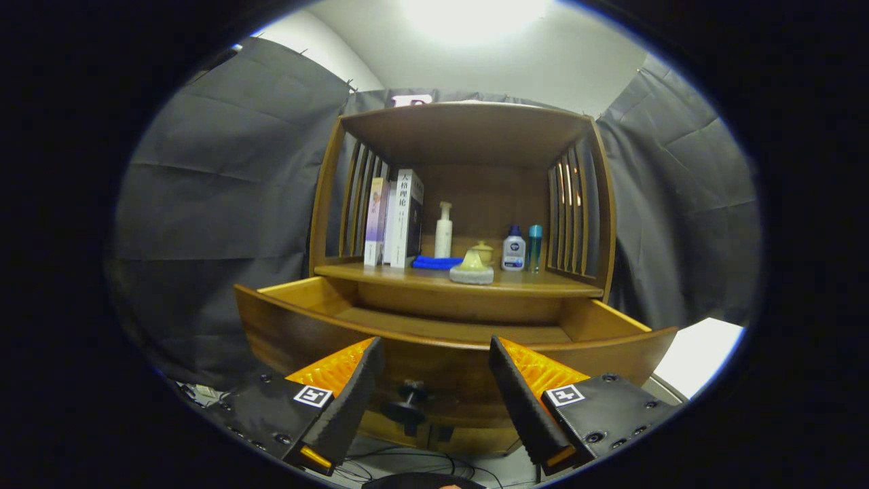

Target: Pull open the drawer, take out the items inside it, and place them on the countertop above the cabinet.

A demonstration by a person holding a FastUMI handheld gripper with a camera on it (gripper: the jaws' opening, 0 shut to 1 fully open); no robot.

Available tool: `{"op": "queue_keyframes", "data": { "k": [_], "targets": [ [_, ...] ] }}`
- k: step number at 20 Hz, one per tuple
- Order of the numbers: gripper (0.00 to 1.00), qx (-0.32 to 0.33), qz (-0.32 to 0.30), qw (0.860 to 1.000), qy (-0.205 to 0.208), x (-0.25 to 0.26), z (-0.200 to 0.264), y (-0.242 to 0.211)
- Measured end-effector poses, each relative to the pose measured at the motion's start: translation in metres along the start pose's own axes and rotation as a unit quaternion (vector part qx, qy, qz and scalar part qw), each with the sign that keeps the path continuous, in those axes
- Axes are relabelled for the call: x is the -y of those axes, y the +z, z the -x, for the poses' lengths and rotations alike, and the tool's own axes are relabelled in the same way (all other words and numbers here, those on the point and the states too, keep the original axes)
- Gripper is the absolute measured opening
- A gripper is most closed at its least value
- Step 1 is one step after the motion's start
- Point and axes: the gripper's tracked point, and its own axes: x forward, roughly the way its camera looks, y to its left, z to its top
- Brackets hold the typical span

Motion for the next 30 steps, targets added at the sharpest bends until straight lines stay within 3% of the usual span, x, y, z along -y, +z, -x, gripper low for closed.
{"op": "queue_keyframes", "data": {
  "k": [11, 28, 30],
  "targets": [
    [1.00, -0.063, -0.001, 0.998, -0.002, 0.001, -0.008, -0.052],
    [0.98, -0.058, -0.008, 0.998, -0.039, 0.012, -0.022, -0.054],
    [0.98, -0.054, 0.013, 0.998, -0.043, 0.012, -0.024, -0.056]
  ]
}}
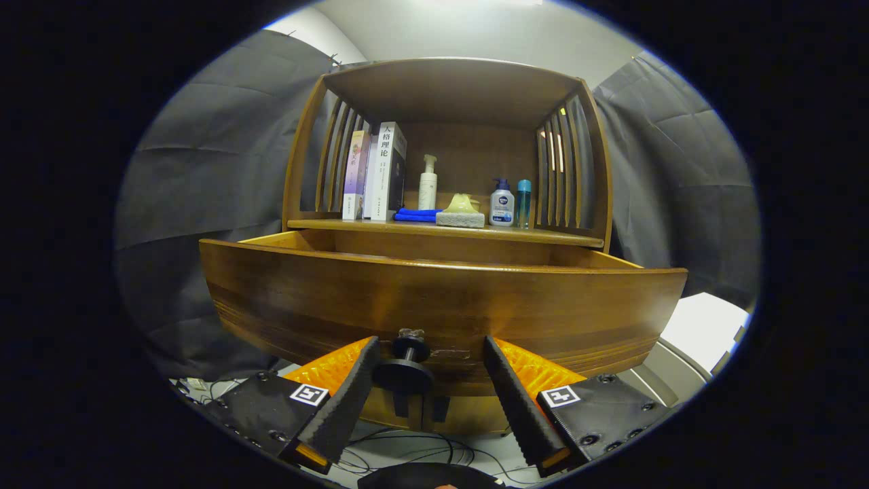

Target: Pull open the drawer, take out the items inside it, and place them on the countertop above the cabinet.

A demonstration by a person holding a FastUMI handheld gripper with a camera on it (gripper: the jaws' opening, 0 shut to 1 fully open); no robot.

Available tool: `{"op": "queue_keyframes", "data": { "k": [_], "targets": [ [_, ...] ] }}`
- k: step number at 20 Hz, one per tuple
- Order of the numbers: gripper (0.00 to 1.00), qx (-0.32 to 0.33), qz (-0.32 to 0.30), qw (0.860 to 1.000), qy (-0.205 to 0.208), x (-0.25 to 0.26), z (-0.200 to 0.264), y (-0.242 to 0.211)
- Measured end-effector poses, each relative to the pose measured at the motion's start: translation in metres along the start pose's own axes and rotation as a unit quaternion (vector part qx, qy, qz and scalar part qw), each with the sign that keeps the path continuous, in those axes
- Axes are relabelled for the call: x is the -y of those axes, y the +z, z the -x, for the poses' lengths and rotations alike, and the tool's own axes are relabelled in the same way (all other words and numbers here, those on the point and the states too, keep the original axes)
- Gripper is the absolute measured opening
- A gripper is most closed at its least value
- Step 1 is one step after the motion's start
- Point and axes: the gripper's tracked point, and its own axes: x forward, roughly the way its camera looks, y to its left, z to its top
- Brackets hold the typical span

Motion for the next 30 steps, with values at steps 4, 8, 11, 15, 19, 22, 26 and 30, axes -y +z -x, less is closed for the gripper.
{"op": "queue_keyframes", "data": {
  "k": [4, 8, 11, 15, 19, 22, 26, 30],
  "targets": [
    [0.98, 0.001, 0.002, 1.000, -0.002, 0.001, 0.000, 0.000],
    [0.98, 0.005, -0.003, 1.000, -0.009, 0.001, -0.002, 0.002],
    [0.98, 0.004, -0.020, 1.000, -0.008, 0.001, -0.014, 0.006],
    [0.98, 0.000, -0.035, 0.999, -0.019, 0.003, -0.040, 0.012],
    [0.98, -0.002, -0.046, 0.999, -0.026, 0.003, -0.065, 0.018],
    [0.98, -0.003, -0.048, 0.998, -0.028, 0.005, -0.084, 0.024],
    [0.98, -0.009, -0.051, 0.998, -0.029, 0.006, -0.110, 0.027],
    [0.98, -0.010, -0.051, 0.998, -0.031, 0.008, -0.133, 0.032]
  ]
}}
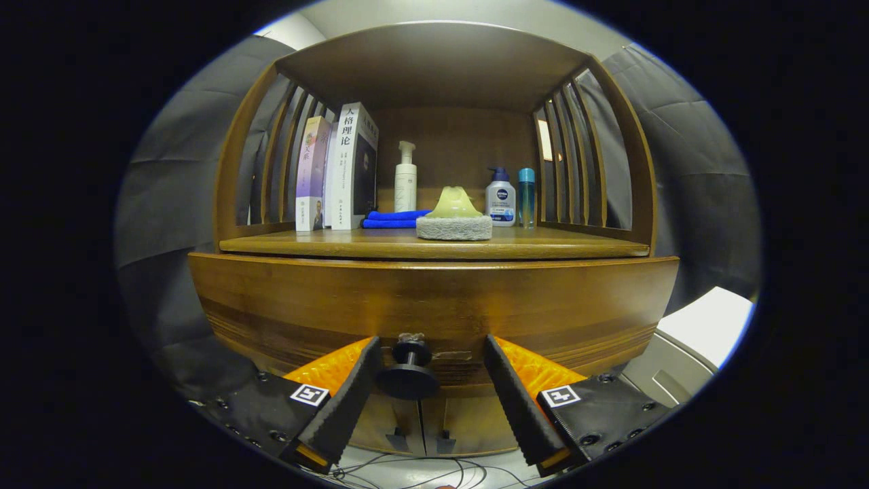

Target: Pull open the drawer, take out the items inside it, and place them on the countertop above the cabinet.

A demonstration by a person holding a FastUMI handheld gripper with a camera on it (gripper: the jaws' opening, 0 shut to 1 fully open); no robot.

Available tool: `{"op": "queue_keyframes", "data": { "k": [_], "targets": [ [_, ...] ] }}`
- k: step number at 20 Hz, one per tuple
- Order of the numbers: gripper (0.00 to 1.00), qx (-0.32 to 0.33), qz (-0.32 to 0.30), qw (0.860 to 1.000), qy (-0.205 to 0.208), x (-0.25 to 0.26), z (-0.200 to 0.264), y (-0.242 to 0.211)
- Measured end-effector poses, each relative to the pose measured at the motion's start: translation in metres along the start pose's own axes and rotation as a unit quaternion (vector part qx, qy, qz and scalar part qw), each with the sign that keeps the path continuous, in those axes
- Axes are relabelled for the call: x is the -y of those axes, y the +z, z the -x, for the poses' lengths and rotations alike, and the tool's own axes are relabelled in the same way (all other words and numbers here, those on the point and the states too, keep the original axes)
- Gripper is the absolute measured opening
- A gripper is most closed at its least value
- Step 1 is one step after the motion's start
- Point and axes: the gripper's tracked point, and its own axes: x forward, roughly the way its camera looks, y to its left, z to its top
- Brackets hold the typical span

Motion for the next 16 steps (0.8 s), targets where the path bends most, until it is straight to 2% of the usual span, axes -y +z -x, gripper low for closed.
{"op": "queue_keyframes", "data": {
  "k": [4, 7, 9, 12, 16],
  "targets": [
    [0.98, -0.015, -0.014, 1.000, 0.002, 0.000, -0.026, 0.004],
    [0.98, -0.018, -0.040, 0.999, -0.002, -0.004, -0.027, 0.006],
    [0.98, -0.008, -0.024, 1.000, -0.002, -0.004, -0.028, 0.006],
    [0.98, 0.014, -0.046, 0.999, 0.014, -0.004, -0.011, 0.019],
    [0.98, 0.033, -0.041, 0.998, 0.026, 0.004, 0.021, 0.035]
  ]
}}
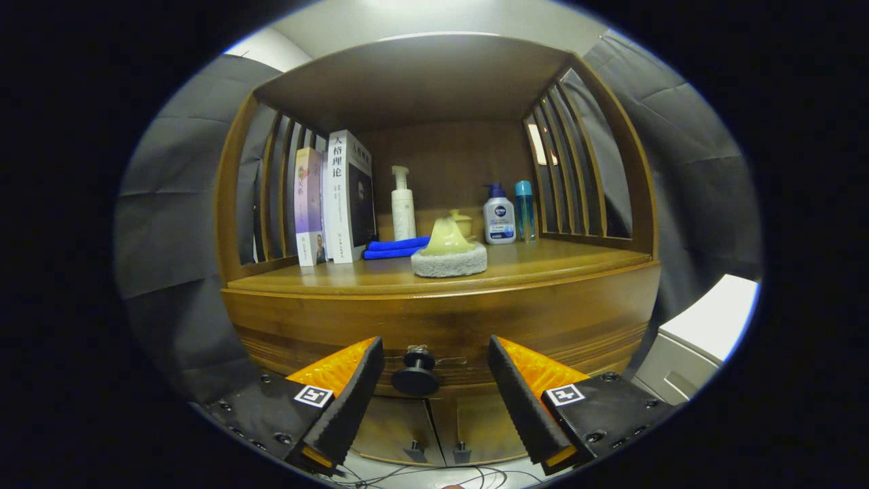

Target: Pull open the drawer, take out the items inside it, and place them on the countertop above the cabinet.

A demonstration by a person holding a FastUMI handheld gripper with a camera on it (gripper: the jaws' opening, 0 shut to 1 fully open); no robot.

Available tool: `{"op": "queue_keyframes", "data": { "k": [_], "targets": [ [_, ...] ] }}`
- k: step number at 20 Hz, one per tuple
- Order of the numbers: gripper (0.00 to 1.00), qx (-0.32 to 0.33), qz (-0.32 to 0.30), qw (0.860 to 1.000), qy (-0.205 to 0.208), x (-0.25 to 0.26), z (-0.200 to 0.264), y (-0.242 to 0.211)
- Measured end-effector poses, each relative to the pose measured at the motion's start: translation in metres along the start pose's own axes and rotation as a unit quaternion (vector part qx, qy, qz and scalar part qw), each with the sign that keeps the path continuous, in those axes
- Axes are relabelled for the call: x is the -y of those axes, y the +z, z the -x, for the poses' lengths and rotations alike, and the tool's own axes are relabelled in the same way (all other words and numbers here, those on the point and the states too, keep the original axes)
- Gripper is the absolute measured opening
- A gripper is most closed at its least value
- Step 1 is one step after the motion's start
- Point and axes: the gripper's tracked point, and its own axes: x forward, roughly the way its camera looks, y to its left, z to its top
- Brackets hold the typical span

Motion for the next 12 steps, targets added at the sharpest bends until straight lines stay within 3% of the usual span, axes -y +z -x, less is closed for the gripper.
{"op": "queue_keyframes", "data": {
  "k": [12],
  "targets": [
    [0.98, 0.073, -0.025, 0.997, 0.014, 0.022, 0.066, 0.076]
  ]
}}
